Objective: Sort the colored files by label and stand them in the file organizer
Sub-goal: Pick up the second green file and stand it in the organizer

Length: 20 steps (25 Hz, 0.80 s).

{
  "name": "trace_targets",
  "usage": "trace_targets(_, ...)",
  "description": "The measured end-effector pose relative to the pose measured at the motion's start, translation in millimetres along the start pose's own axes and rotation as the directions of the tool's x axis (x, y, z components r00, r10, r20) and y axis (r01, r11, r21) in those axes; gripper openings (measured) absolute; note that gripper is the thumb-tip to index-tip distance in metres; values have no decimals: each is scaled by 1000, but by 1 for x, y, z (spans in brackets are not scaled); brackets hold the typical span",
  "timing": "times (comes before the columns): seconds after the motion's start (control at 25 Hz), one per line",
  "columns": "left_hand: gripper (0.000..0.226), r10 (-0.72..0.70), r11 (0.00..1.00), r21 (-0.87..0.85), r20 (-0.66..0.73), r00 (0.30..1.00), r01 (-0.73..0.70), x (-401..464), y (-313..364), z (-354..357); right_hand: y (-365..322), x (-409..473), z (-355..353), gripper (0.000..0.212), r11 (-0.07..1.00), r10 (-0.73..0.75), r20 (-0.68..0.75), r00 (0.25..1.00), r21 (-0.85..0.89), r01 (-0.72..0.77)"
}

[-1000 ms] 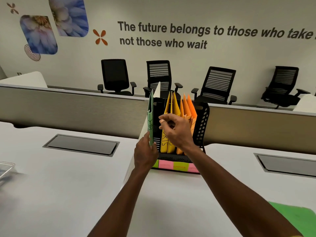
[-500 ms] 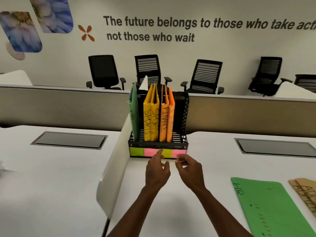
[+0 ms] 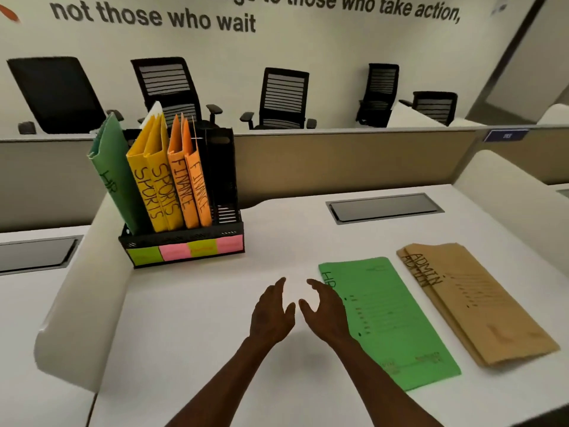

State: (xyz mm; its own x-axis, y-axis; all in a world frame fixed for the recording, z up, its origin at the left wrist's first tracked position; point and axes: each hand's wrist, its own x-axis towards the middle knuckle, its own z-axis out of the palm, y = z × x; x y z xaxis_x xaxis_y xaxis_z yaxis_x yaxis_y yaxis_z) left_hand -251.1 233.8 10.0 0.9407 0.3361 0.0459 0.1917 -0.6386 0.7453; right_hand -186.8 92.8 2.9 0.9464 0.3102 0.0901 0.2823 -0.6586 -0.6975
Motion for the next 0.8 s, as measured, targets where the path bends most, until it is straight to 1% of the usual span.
trace_targets(0.12, 89, -17, 999, 29, 165, 986, 12, -2, 21, 29, 42, -3, -24, 65, 984, 113, -35, 993, -131, -117)
trace_targets(0.2, 91, -41, 998, 66, 256, 966, 25, -4, 30, 44, 65, -1, -45, 70, 944, 241, -44, 970, -221, -245)
trace_targets(0.32, 85, -18, 992, 125, 344, 939, -27, -8, 38, 62, 108, 0, -86, 76, 824, 468, -57, 882, -331, -459)
trace_targets(0.4, 83, 3, 985, 159, 375, 927, -67, -9, 41, 71, 135, 0, -110, 86, 758, 553, -52, 832, -385, -527)
trace_targets(0.52, 80, 10, 980, 180, 404, 915, -90, -8, 48, 80, 156, 2, -126, 98, 714, 614, -25, 789, -411, -568)
trace_targets(0.6, 79, 6, 976, 194, 434, 901, -100, -8, 52, 85, 162, 2, -126, 102, 696, 644, -13, 765, -404, -593)
trace_targets(0.68, 78, 18, 969, 209, 467, 884, -130, -8, 54, 91, 163, 1, -126, 104, 688, 650, -19, 760, -409, -599)
trace_targets(0.8, 79, 25, 969, 198, 512, 859, -147, -10, 57, 100, 161, 4, -132, 103, 693, 623, -43, 781, -433, -577)
